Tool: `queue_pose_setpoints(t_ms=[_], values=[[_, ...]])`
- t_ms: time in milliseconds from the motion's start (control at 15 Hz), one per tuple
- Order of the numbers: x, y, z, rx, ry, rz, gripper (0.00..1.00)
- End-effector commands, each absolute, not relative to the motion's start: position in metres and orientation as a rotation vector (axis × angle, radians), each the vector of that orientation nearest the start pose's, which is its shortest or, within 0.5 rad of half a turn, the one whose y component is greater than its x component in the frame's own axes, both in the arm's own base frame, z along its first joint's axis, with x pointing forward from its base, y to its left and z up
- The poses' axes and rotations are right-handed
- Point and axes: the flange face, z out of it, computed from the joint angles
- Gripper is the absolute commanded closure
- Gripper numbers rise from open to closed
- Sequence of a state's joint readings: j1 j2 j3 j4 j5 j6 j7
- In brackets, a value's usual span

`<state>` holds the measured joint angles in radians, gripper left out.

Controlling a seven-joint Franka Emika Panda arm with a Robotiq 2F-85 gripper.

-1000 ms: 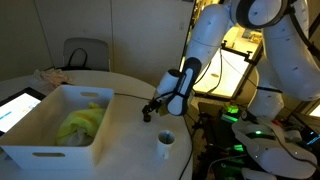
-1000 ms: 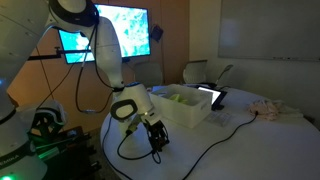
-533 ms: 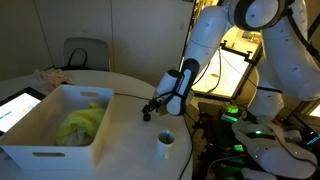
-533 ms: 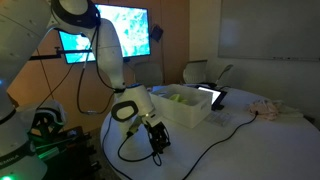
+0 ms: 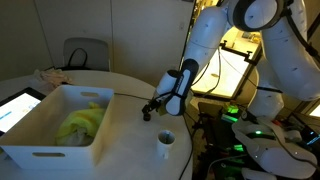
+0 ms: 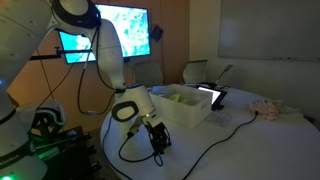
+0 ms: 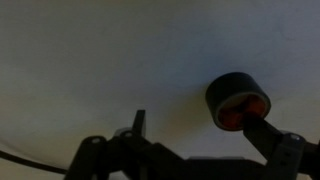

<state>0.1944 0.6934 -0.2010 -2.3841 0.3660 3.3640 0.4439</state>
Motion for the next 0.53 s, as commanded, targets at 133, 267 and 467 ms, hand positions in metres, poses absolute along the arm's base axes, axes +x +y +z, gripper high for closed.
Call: queue_pose_setpoints(t_ms=[133, 267, 467], values=[[0.4787, -0.0571, 0.0824, -2.968, 1.143, -0.567, 0.0], [0.4773, -0.0567, 0.0818, -2.972, 1.139, -0.566, 0.0], [0.4767, -0.056, 0.079, -2.978, 1.126, -0.558, 0.0]])
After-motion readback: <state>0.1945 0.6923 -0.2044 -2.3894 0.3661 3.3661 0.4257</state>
